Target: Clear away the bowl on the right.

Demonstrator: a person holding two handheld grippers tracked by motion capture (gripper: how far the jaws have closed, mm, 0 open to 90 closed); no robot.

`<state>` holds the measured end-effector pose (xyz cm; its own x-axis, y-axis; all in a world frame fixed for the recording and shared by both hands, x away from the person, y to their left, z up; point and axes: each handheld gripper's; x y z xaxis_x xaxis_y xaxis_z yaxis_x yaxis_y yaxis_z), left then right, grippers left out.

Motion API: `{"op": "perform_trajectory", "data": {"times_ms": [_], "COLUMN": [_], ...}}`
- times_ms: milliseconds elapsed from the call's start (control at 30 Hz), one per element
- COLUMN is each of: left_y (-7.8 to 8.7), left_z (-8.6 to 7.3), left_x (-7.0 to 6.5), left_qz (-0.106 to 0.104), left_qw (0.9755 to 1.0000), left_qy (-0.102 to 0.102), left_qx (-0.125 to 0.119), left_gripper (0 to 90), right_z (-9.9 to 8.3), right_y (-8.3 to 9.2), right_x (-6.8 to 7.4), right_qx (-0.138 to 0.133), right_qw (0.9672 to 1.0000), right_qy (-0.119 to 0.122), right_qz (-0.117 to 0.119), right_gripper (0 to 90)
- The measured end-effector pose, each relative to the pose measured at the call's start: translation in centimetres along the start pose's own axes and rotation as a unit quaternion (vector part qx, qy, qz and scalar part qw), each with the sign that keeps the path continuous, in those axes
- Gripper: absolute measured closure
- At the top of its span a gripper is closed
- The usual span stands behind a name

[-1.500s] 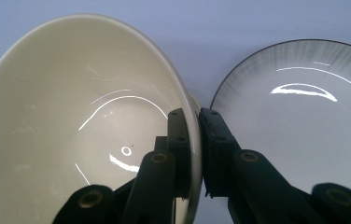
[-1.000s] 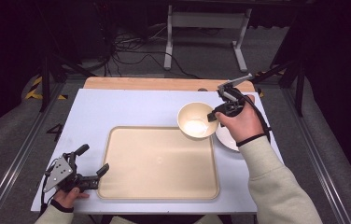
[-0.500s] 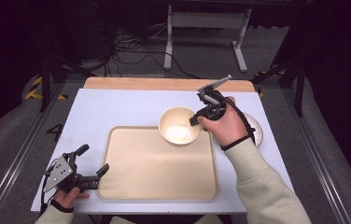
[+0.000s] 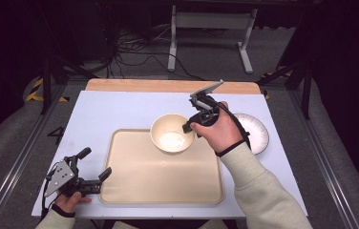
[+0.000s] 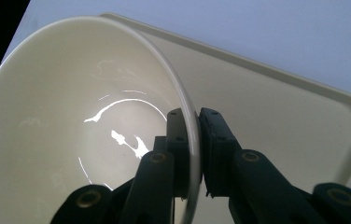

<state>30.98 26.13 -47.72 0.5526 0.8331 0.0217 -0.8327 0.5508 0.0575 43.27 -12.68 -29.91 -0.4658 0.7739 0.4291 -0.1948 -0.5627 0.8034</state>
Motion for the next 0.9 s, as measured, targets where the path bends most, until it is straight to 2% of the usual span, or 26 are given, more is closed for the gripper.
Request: {"op": "perform_trajectory", "data": {"times_ms": [200, 467, 900], "left_y": [0.0, 0.0, 0.0], "left_z": [0.0, 0.0, 0.0], "left_x": [0.0, 0.0, 0.0], "left_qz": [0.000, 0.000, -0.001], "left_qw": [1.0000, 1.0000, 1.0000], "left_qy": [-0.001, -0.001, 0.000], "left_qx": [0.000, -0.001, -0.001], "left_gripper": [0.2, 0.2, 0.2], "right_z": [-0.2, -1.0, -1.7], "right_y": [-1.6, -4.4, -7.1], "right_x": [0.0, -0.1, -0.2], "right_qx": [0.005, 0.020, 0.043], "right_qw": [0.9998, 0.9996, 0.9988], "right_qy": [-0.003, -0.002, 0.000], "right_qz": [0.017, 0.022, 0.023], "right_gripper": [83.0, 83.0, 82.6]}}
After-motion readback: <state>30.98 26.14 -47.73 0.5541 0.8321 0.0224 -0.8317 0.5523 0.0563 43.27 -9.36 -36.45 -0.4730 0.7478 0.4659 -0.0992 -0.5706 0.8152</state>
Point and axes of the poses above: each handheld gripper's, and its own axes: y roughly backward along the jaws, z roughly out of its top, x roughly to its left, and after that the axes turned 9 degrees about z, right-handed
